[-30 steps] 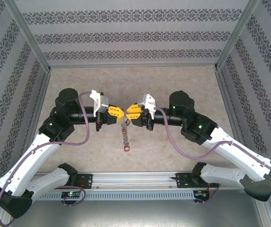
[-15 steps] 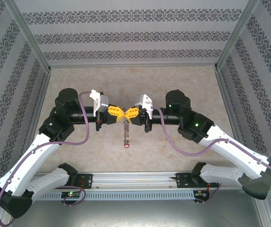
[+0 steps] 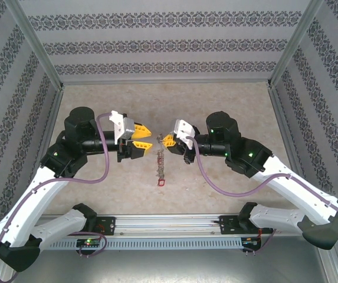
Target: Put the keys on the keyring
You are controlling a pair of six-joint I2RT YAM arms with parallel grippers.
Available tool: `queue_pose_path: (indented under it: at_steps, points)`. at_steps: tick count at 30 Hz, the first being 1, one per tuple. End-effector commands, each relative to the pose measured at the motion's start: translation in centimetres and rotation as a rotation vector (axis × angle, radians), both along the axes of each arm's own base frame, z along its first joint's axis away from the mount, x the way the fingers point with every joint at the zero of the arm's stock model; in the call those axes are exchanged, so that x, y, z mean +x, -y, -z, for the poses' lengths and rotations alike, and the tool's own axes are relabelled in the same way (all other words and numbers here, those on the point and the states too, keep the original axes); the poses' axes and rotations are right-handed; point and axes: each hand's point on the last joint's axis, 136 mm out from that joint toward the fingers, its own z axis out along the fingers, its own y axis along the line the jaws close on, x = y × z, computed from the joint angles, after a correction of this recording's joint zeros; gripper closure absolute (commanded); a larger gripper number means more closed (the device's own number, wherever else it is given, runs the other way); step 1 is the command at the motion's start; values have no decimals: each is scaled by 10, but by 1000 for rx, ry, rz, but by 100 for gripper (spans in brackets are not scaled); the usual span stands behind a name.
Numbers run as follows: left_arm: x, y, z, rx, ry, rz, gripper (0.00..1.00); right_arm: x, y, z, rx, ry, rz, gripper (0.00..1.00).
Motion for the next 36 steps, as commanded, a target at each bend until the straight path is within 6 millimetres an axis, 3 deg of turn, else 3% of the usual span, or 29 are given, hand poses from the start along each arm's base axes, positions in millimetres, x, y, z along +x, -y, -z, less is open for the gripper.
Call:
queue_pose_path:
  at_steps: [1,15,26,33,36]
  points:
    - [-2,-1,11,101,9,-11,59,3,7,-23,-19,105,3,100]
    - [10,27,24,170,9,-8,59,1,10,-15,-150,70,-24,100]
    - [11,38,39,253,5,-6,76,-2,8,-14,-151,59,-39,100]
    - [10,42,37,249,12,3,100,-4,10,-13,-159,62,-39,100]
    - [10,42,37,247,9,4,100,-3,10,-7,-198,78,-28,100]
